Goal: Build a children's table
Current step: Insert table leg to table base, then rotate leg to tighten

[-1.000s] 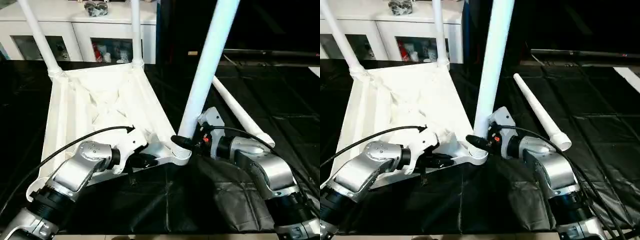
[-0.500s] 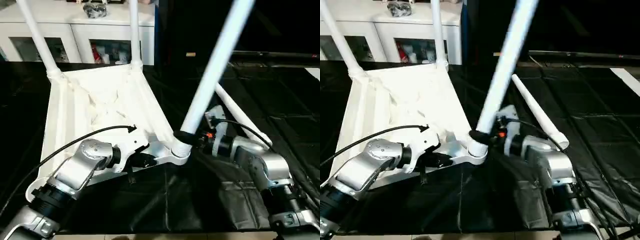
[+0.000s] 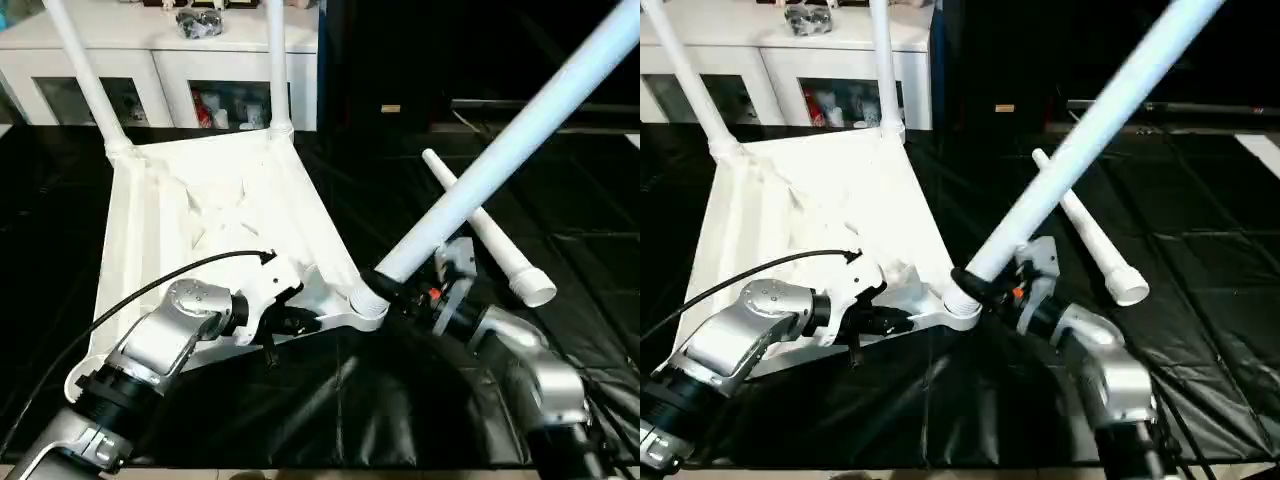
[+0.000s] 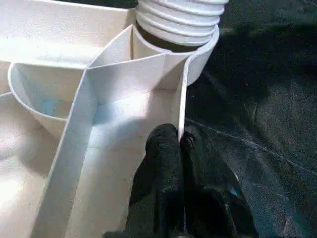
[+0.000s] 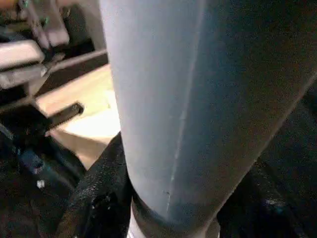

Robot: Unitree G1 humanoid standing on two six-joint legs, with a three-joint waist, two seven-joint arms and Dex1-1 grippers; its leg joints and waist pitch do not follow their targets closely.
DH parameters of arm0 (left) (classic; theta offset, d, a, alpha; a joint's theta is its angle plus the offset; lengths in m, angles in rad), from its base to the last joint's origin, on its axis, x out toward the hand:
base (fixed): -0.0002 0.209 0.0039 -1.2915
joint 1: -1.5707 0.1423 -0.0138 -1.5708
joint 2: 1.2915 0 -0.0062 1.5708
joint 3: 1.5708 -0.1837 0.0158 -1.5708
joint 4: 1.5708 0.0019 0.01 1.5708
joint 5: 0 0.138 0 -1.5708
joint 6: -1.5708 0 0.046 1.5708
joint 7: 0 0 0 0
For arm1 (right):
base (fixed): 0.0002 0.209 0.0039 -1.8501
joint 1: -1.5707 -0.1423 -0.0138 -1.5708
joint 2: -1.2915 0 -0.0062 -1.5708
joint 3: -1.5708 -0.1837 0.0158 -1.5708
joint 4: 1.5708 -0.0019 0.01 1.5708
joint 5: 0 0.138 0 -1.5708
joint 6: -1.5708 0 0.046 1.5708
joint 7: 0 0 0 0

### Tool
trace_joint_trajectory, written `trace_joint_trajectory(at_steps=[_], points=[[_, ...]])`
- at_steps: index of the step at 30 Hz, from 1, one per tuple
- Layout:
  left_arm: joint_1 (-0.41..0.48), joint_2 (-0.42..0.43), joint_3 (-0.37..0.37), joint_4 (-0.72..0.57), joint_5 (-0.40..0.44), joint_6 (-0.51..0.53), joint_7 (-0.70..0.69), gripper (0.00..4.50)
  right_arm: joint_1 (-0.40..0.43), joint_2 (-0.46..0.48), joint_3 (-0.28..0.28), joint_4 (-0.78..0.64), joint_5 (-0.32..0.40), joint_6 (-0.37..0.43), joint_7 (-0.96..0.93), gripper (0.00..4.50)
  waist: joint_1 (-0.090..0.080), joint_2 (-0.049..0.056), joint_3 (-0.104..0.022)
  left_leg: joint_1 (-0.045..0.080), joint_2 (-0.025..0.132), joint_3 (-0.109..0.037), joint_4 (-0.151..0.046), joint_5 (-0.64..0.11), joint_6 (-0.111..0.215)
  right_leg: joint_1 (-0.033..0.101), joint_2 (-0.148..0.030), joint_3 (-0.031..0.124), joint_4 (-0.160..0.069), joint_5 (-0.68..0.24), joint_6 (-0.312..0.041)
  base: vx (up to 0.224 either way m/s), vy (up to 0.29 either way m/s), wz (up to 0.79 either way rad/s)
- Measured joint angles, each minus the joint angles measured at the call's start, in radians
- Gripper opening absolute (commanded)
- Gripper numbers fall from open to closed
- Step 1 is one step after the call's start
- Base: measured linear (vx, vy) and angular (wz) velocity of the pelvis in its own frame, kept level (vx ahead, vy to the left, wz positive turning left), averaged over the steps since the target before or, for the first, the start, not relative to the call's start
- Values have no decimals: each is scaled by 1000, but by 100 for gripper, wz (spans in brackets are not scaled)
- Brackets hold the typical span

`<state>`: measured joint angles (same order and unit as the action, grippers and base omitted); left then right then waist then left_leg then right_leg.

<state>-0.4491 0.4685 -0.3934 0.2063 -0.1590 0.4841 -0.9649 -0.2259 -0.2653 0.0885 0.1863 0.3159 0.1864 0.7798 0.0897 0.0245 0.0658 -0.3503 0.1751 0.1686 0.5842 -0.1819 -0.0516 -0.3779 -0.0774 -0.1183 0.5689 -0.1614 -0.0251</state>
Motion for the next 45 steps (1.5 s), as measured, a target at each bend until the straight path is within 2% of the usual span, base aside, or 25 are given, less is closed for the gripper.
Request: trace_joint_trajectory(at_steps=[3, 6, 11, 15, 20, 26, 31, 37, 40, 42, 45], points=[[1, 0, -1, -2, 0, 0, -2, 0, -17, -51, 76, -16, -84, -55, 9, 191, -2, -1, 0, 0, 0, 0, -4, 0, 0, 3, 0, -2, -8, 0, 0, 0, 0, 0], [2, 2, -2, -6, 1, 0, -4, 0, -32, -67, 100, -16, -121, -77, 23, 191, -3, -4, -1, 1, -1, 0, -7, 0, 0, 4, 0, -2, -13, 0, 0, 0, 0, 0], [4, 30, -2, -15, 6, -14, -16, 0, -103, -71, 125, 37, -133, -65, 85, 191, -18, -14, 5, 2, 0, 0, -9, 0, 0, 3, 0, -3, -13, 0, 0, 0, 0, 0], [1, 67, -9, -12, 25, -73, -79, 0, -150, -73, 126, 95, -101, -59, 187, 191, -28, -22, 10, 1, 0, -1, -11, 0, 0, 2, 0, -4, -13, 0, 0, 0, 0, 0], [-20, 85, -30, 16, 40, -141, -151, 0, -178, -96, 126, 139, -74, -61, 310, 191, -20, -27, 10, 2, -1, -1, -13, 0, 0, 4, 0, -2, -13, 0, 0, 0, 0, 0], [-68, 77, -53, 85, 55, -188, -213, 0, -210, -114, 137, 178, -74, -71, 413, 191, 1, -33, 2, 3, -1, 3, -21, 0, 0, 4, 0, 2, -10, -1, 2, 0, 0, 0], [-106, 69, -69, 150, 69, -222, -256, 0, -240, -120, 152, 214, -77, -80, 465, 191, 1, -26, -6, 3, -1, 7, -27, 0, 0, 4, 1, 7, -7, -8, 3, 0, 0, 0], [-113, 57, -65, 180, 76, -222, -259, 0, -244, -109, 152, 235, -86, -89, 468, 191, 0, -23, -11, 5, -1, 7, -28, 0, -1, 7, 1, 8, -7, -10, 4, 0, 0, 0], [-113, 49, -55, 192, 76, -198, -257, 0, -243, -97, 152, 246, -91, -95, 450, 191, -1, -22, -11, 18, -1, 7, -29, 0, -1, 13, 1, 8, -7, -11, 5, 0, 0, 0], [-107, 42, -39, 188, 75, -165, -234, 0, -244, -76, 149, 262, -99, -112, 397, 191, -4, -21, -10, 20, -1, 7, -29, -1, -2, 14, 1, 8, -7, -12, 5, 0, 0, 0], [-93, 22, 9, 164, 74, -84, -143, 0, -252, -21, 131, 279, -137, -115, 239, 191, -24, -18, -6, 19, -1, 4, -29, -1, -2, 12, 1, 4, -10, -12, 6, -40, 4, -8]])
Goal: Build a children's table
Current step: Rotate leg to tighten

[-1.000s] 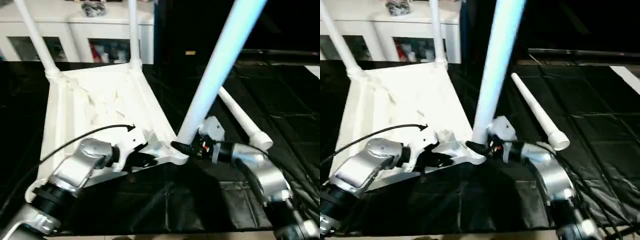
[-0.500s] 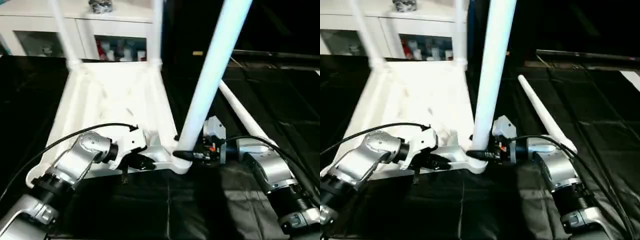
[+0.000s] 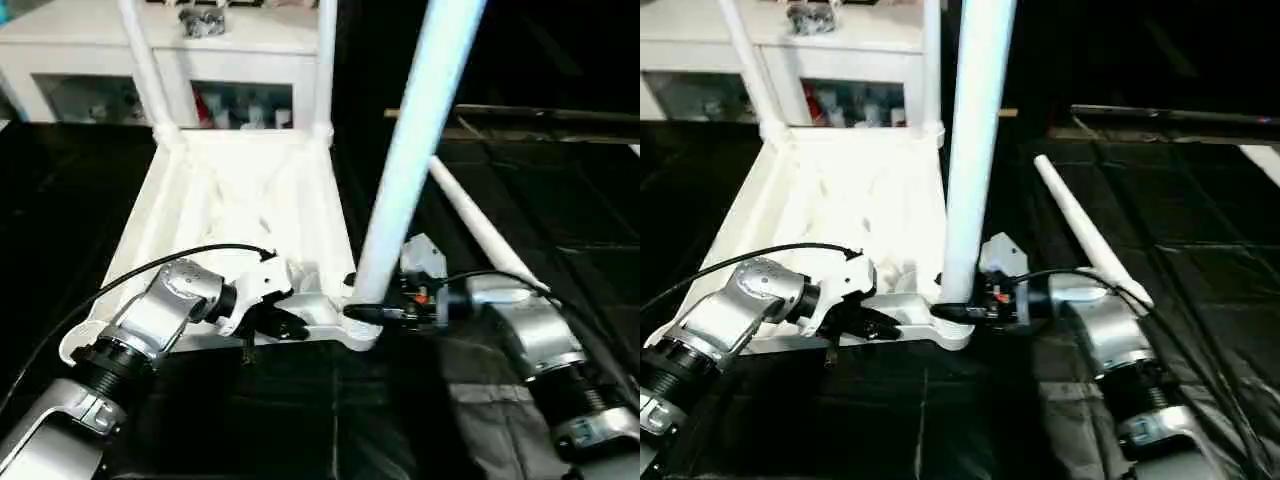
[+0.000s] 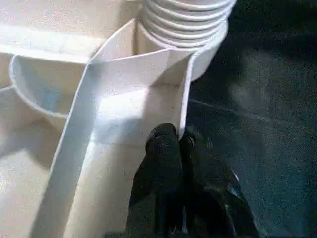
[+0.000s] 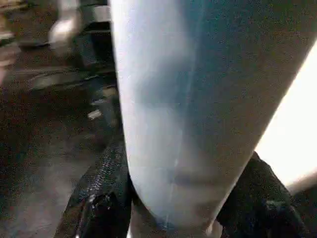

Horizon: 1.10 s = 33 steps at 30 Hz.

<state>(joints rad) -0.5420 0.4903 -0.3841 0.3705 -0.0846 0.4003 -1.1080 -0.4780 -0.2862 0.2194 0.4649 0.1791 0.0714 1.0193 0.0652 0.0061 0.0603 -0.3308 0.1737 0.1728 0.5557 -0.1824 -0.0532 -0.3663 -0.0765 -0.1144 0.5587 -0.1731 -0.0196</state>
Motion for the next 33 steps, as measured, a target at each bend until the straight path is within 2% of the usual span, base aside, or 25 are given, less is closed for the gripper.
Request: trace_joint_trajectory(at_steps=[2, 3, 4, 5, 6, 7, 8, 9, 10, 11, 12, 13, 14, 16, 24, 25, 27, 33], points=[[33, -28, 43, -52, -1, 73, 78, 0, -11, 47, -29, 15, -7, 28, -107, 191, -20, 2, 4, -1, 0, -8, 1, 0, 0, 2, -1, -11, -10, 0, 0, -65, 16, -15], [44, -39, 57, -73, -3, 98, 104, 0, -16, 60, -40, 20, -10, 39, -140, 191, -30, 6, 8, -1, 0, -14, 1, 0, 0, 4, -1, -20, -19, 0, 0, -56, 36, -18], [64, -61, 77, -108, -8, 138, 146, 0, -27, 80, -52, 28, -14, 55, -185, 191, -42, 14, 13, -3, 1, -24, 0, 0, 0, 11, -3, -36, -34, 0, 0, -56, 36, -18], [84, -85, 100, -140, -9, 173, 190, 0, -34, 103, -62, 39, -16, 60, -229, 191, -51, 17, 17, -4, 1, -30, 0, 0, 0, 15, -3, -44, -40, -2, -1, -59, 54, -20], [113, -114, 128, -179, -7, 216, 245, 0, -47, 132, -71, 61, -19, 61, -283, 191, -60, 21, 21, -7, 1, -34, -1, -1, -1, 18, -3, -47, -32, -11, -2, -85, 38, -14], [126, -156, 143, -209, 0, 258, 312, 0, -53, 157, -92, 83, -25, 60, -351, 191, -67, 22, 27, -5, -2, -32, -1, -1, -1, 15, -6, -31, 24, -59, -18, -85, 38, -14], [130, -174, 145, -226, 1, 284, 345, 0, -55, 166, -97, 93, -25, 58, -379, 191, -58, 2, 25, 0, -4, -12, -3, 0, -1, 17, -9, 5, 79, -88, -28, 0, 0, 0], [147, -198, 164, -255, 3, 302, 388, 0, -80, 186, -102, 120, -26, 57, -419, 191, -50, -28, 24, 4, -9, 6, -1, 0, -2, 6, -15, 31, 99, -96, -5, 72, -118, 8], [156, -227, 179, -283, 4, 329, 430, 0, -105, 204, -111, 144, -27, 56, -462, 191, -40, -40, 22, 1, -15, -10, 36, -26, -11, -12, -15, 25, 99, -93, 1, 72, -118, 8], [176, -266, 194, -314, 18, 358, 481, 0, -134, 232, -120, 181, -30, 56, -507, 191, -31, -32, 19, -5, -15, -34, 63, -34, 2, -14, -16, 17, 98, -93, 1, 124, -68, -42], [183, -303, 201, -338, 37, 383, 531, 0, -163, 253, -127, 214, -41, 55, -559, 191, -28, -13, 15, -9, -16, -60, 69, -41, -8, -17, -15, -7, 94, -92, 0, 82, 37, -49], [179, -332, 201, -354, 43, 405, 569, 0, -181, 265, -134, 229, -48, 54, -599, 191, -32, -6, 14, -10, -12, -65, 54, -45, -29, -18, -13, -14, 82, -85, -5, 82, 37, -49], [180, -345, 201, -363, 44, 416, 590, 0, -191, 270, -135, 239, -53, 54, -614, 191, -35, -12, 12, -10, -11, -63, 44, -40, -29, -18, -8, -11, 71, -75, -13, 0, 0, 0], [181, -350, 201, -371, 44, 430, 614, 0, -205, 284, -137, 266, -56, 54, -636, 191, -36, -18, 11, -11, -5, -55, 41, -40, -30, -17, -2, -7, 55, -40, -18, 0, 0, 0], [177, -332, 200, -373, 54, 428, 622, 0, -233, 300, -138, 312, -70, 33, -642, 191, -34, -17, 11, -2, -2, -49, 22, -40, -30, -16, 0, -7, 50, -39, -18, 0, 0, 0], [176, -328, 199, -373, 53, 428, 621, 0, -234, 300, -138, 316, -70, 28, -640, 226, -33, -17, 11, -2, -2, -49, 19, -40, -30, -16, 0, -7, 49, -39, -18, 0, 0, 0], [173, -319, 194, -373, 53, 427, 621, 0, -235, 300, -138, 323, -70, 24, -638, 261, -33, -17, 11, -2, -2, -49, 18, -40, -30, -17, 1, -7, 48, -39, -18, 0, 0, 0], [167, -253, 164, -359, 50, 352, 550, 0, -216, 271, -133, 332, -86, 5, -590, 311, -25, -14, 15, -4, -1, -46, 13, -40, -30, -18, 1, -7, 46, -39, -18, 0, 0, 0]])
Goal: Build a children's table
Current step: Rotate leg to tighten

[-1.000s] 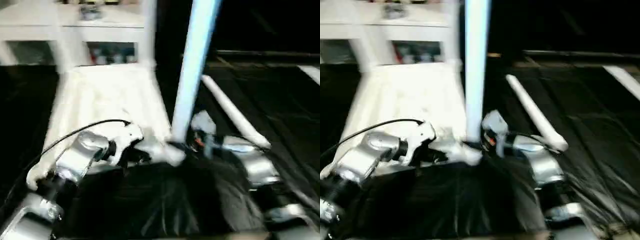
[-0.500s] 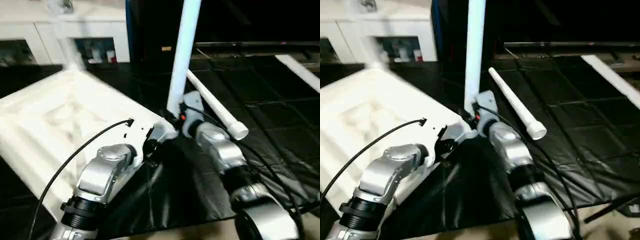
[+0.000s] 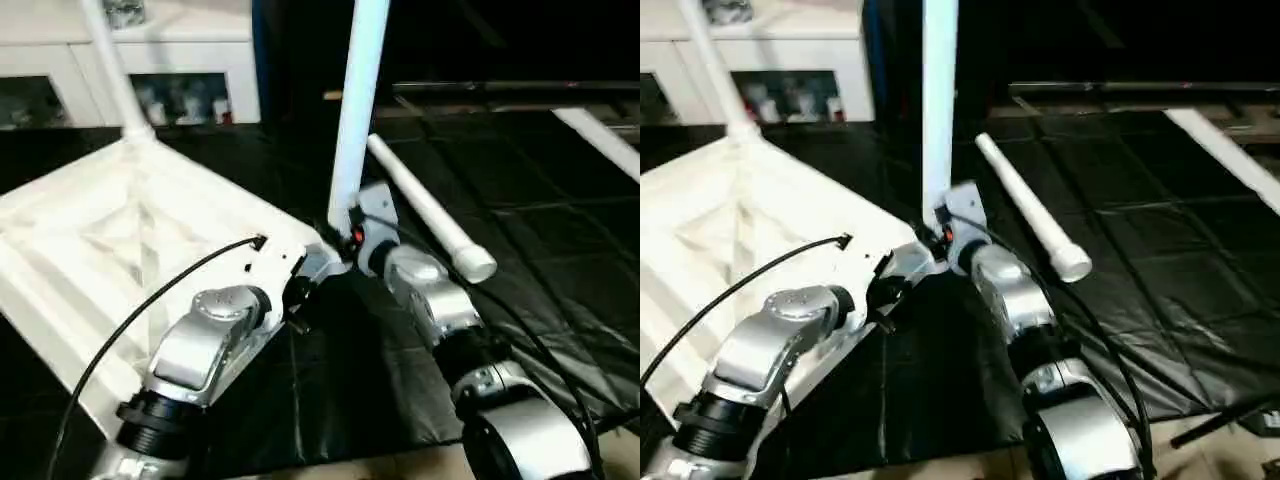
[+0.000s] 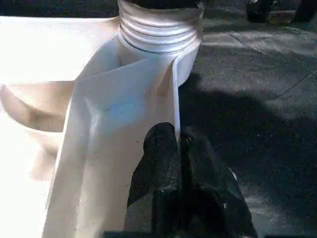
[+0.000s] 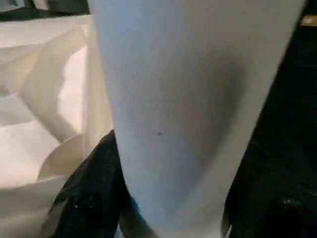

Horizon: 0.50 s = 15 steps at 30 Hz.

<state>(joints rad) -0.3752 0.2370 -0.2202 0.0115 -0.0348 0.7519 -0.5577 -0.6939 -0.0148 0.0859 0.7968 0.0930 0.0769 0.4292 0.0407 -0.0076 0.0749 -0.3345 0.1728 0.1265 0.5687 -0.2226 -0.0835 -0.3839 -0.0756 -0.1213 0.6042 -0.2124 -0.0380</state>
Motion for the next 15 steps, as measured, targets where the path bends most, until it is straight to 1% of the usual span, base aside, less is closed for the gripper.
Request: trace_joint_trajectory(at_steps=[2, 3, 5, 6, 7, 8, 10, 11, 12, 13, 15], points=[[-16, 25, -15, 15, -1, -27, -35, 0, 33, -18, 2, -7, -1, 6, 33, 328, 9, 1, 1, -1, 2, 2, -3, 5, -7, -1, 1, 0, 0, 1, -2, 0, 0, 0], [-17, 36, -15, 17, -2, -36, -47, 0, 49, -22, 2, -15, -1, 3, 47, 351, 12, 3, 2, -2, 3, 4, -3, 6, -8, -2, 1, 0, 0, 1, -4, 0, 0, 0], [-28, 61, -24, 32, -6, -66, -82, 0, 68, -46, 9, -50, 0, 6, 86, 358, 15, 5, 3, -3, 4, 8, -3, 10, -3, -2, 1, 1, -2, 0, -5, 0, 0, 0], [-31, 75, -27, 37, -8, -82, -99, 0, 84, -60, 9, -64, 10, 7, 108, 374, 17, 5, 3, -5, 5, 9, -4, 9, -2, -3, 1, 1, -4, 0, -5, 0, 0, 0], [-36, 93, -35, 46, -11, -108, -129, 0, 111, -73, 12, -98, 21, 3, 139, 374, 19, 6, 4, -7, 5, 11, -4, 8, 0, -5, 1, 1, -4, 0, -5, 0, 0, 0], [-42, 109, -42, 55, -12, -129, -155, 0, 131, -85, 13, -125, 28, 1, 162, 386, 21, 7, 4, -9, 5, 12, -3, 8, 1, -7, 1, 2, -4, 0, -5, 0, 0, 0], [-55, 139, -52, 77, -14, -172, -203, 0, 167, -126, 24, -181, 40, 7, 231, 408, 25, 8, 4, -16, 5, 13, -1, 7, 3, -14, 0, 2, -3, 0, -5, 0, 0, 0], [-60, 150, -55, 88, -12, -191, -220, 0, 182, -142, 26, -205, 46, 12, 261, 408, 26, 8, 4, -17, 5, 13, 0, 7, 4, -16, 0, 3, -2, 0, -5, 0, 0, 0], [-66, 166, -58, 103, -12, -215, -247, 0, 204, -172, 32, -230, 55, 16, 304, 425, 29, 9, 4, -19, 6, 13, 1, 7, 5, -16, 0, 2, -2, 0, -5, 0, 0, 0], [-70, 188, -60, 119, -12, -244, -274, 0, 233, -203, 42, -249, 64, 28, 361, 434, 29, 9, 4, -19, 6, 14, 2, 7, 5, -16, 0, 3, -2, 0, -5, 0, 0, 0], [-79, 211, -63, 144, -10, -281, -311, 0, 272, -236, 49, -277, 73, 43, 430, 447, 29, 10, 5, -20, 7, 15, 4, 6, 5, -16, 0, 3, -1, 1, -6, 0, 0, 0]])
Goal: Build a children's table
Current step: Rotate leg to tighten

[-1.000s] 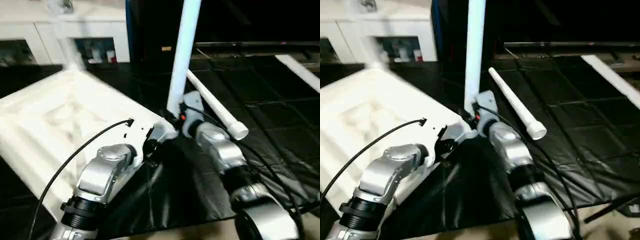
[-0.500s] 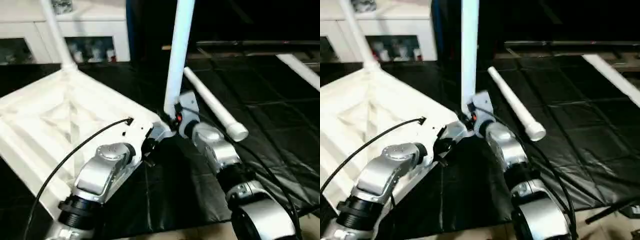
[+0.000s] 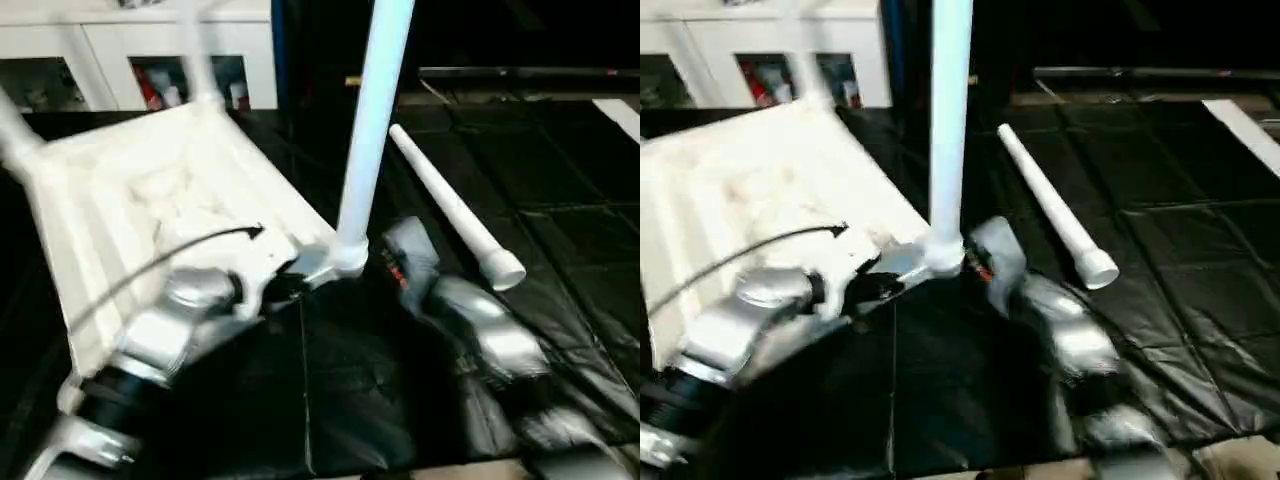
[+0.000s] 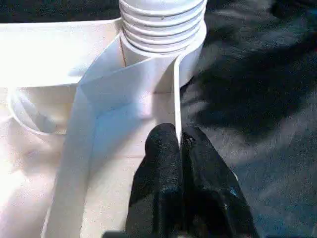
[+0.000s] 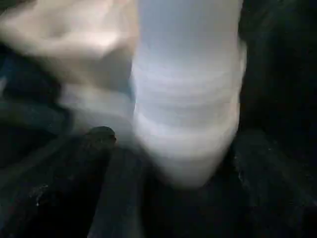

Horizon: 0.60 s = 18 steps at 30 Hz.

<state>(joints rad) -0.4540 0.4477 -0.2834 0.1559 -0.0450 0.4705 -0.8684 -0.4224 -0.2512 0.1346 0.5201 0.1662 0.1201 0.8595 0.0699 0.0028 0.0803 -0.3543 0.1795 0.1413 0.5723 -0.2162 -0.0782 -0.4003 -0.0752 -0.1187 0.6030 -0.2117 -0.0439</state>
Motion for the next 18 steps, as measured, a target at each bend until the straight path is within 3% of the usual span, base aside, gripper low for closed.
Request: trace_joint_trajectory(at_steps=[5, 10, 18], points=[[-13, 62, -22, 51, -1, -98, -127, 0, 24, -87, 15, -99, 38, 13, 134, 447, 4, 3, 2, 2, 3, 3, 4, 0, 0, -1, 0, 1, 8, 0, 0, 0, 0, 0], [-19, 108, -48, 92, -17, -210, -271, 0, 19, -164, 15, -150, 40, 26, 228, 447, 34, 4, 3, 5, 13, 17, 7, 4, -1, 0, 0, 0, 9, 0, 0, 0, 0, 0], [-37, 136, -91, 116, -18, -292, -406, 0, 0, -201, 71, -204, 62, 27, 372, 447, 49, 4, 2, 3, 13, 18, 16, 3, 1, 0, -2, 1, 13, 0, 0, 0, 0, 0]])
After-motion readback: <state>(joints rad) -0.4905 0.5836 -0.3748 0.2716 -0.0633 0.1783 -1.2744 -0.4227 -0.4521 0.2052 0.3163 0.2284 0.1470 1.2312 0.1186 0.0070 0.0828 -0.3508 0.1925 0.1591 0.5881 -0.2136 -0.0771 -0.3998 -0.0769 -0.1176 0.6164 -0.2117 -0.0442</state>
